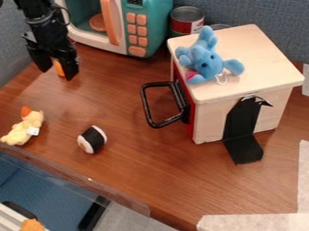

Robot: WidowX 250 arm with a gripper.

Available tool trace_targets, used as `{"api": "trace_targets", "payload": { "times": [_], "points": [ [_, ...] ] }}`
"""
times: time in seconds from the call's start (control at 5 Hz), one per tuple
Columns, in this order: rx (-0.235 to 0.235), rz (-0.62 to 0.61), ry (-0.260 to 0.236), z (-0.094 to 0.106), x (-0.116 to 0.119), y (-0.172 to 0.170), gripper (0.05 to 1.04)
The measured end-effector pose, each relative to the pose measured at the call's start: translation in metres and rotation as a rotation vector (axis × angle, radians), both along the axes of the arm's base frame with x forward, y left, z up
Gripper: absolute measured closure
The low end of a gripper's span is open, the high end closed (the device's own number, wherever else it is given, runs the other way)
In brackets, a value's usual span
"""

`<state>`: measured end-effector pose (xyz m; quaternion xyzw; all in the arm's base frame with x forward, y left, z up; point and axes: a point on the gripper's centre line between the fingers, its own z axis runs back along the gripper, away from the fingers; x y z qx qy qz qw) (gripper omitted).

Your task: Picking the orange and green troy and moving it

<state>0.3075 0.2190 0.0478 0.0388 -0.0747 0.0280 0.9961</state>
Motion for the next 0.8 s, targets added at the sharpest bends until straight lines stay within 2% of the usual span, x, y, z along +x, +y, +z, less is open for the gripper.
{"api": "trace_targets", "payload": {
  "times": [0.2,0.4,0.8],
  "points": [
    [0.04,0.037,0.01,-0.004,0.015,0.028,0.083],
    [0.117,0.034,-0.01,0.009,0.033,0.045,0.083],
    [0.135,-0.025,0.031,-0.019,0.061,0.03,0.083]
  ]
}}
